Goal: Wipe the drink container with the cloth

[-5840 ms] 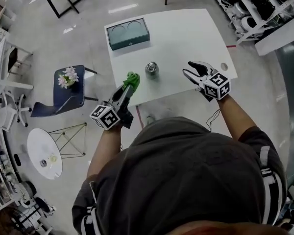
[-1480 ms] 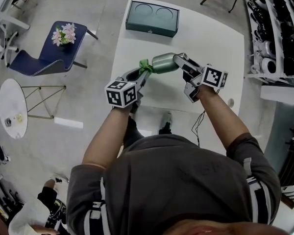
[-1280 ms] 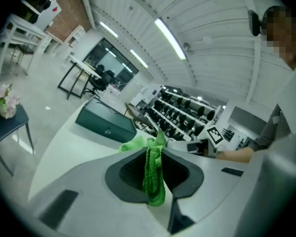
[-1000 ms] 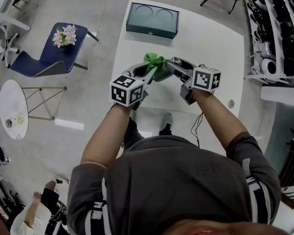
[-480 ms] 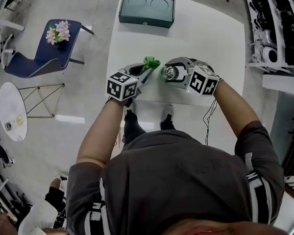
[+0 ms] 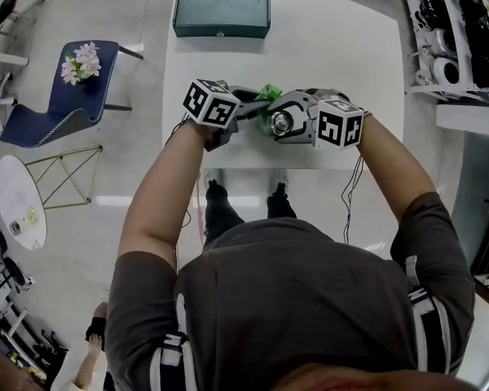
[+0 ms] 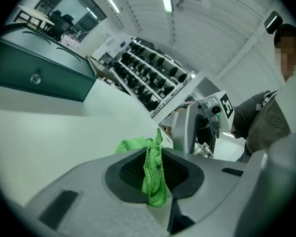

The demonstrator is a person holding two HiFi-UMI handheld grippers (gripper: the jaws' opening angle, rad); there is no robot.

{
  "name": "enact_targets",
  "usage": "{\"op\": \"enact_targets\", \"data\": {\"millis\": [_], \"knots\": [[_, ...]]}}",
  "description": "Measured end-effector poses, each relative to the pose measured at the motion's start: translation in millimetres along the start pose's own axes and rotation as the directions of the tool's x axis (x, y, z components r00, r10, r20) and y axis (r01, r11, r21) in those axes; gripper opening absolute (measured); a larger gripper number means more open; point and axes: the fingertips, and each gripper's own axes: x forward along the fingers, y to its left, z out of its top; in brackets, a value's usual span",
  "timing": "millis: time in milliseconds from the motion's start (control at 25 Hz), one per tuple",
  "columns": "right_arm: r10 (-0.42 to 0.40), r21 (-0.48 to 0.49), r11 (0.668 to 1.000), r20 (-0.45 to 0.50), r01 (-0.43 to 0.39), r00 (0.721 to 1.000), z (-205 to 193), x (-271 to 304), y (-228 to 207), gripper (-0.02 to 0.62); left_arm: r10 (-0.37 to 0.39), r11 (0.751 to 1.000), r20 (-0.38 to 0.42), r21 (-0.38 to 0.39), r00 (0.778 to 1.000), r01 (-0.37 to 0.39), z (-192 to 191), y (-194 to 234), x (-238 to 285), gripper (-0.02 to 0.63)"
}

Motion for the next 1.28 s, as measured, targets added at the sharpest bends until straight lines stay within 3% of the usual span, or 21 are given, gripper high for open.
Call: {"op": "enact_targets", "data": {"millis": [280, 400, 480, 600, 680, 760, 880, 920, 960, 1040, 1160, 1280], "knots": [[-0.041, 0.002, 0.999, 0.042, 0.041, 0.998, 1.0, -4.0, 2.3, 0.252, 0.04, 0.999, -0.047, 0.021, 0.998, -0.039, -5.6, 9.1, 12.7, 0.049], [-0.143, 0.066, 0.988, 0.073, 0.138, 0.987, 0.2, -8.9, -3.5, 0.312, 0.071, 0.997, -0.056, 0.048, 0.996, -0.068, -8.7, 6.3, 9.8, 0.049], [-0.258, 0.153, 0.959, 0.127, 0.238, 0.958, 0.7, -21.9, -8.1, 0.341, 0.079, 0.996, -0.034, 0.05, 0.996, -0.077, -5.0, 2.7, 3.0, 0.049], [-0.464, 0.37, 0.853, 0.218, 0.368, 0.859, 2.6, -50.4, -9.0, 0.356, 0.055, 0.997, 0.02, 0.046, 0.998, -0.056, 12.7, -6.4, -14.2, 0.049], [-0.564, 0.466, 0.774, 0.201, 0.428, 0.801, 5.0, -58.9, -3.8, 0.348, 0.032, 0.998, 0.018, 0.055, 0.999, -0.032, 24.3, -11.2, -20.0, 0.049], [-0.632, 0.515, 0.698, 0.12, 0.497, 0.765, 8.5, -58.2, -1.5, 0.322, 0.011, 0.997, -0.038, 0.078, 0.999, -0.008, 28.3, -13.1, -15.8, 0.049], [-0.707, 0.628, 0.513, -0.076, 0.585, 0.703, 2.6, -49.9, -11.2, 0.313, -0.042, 0.994, -0.151, 0.093, 0.988, 0.056, 22.3, -16.8, 1.1, 0.049], [-0.708, 0.64, 0.477, -0.127, 0.603, 0.694, -0.7, -44.7, -13.7, 0.32, -0.064, 0.993, -0.183, 0.085, 0.981, 0.081, 19.0, -18.2, 7.6, 0.049], [-0.702, 0.639, 0.467, -0.152, 0.611, 0.696, -2.6, -39.5, -14.5, 0.316, -0.081, 0.992, -0.208, 0.074, 0.975, 0.098, 15.7, -18.4, 13.9, 0.049], [-0.688, 0.627, 0.495, -0.141, 0.602, 0.712, -3.3, -33.5, -12.7, 0.268, -0.094, 0.992, -0.245, 0.056, 0.965, 0.111, 9.8, -15.8, 24.9, 0.049], [-0.651, 0.596, 0.572, -0.088, 0.563, 0.754, -4.1, -35.2, -9.6, 0.262, -0.083, 0.993, -0.283, 0.056, 0.956, 0.103, 2.8, -9.1, 33.6, 0.049], [-0.582, 0.538, 0.677, -0.028, 0.503, 0.813, -3.3, -33.9, -5.1, 0.262, -0.021, 0.992, -0.335, 0.113, 0.942, 0.062, -11.4, 1.6, 33.0, 0.048]]}}
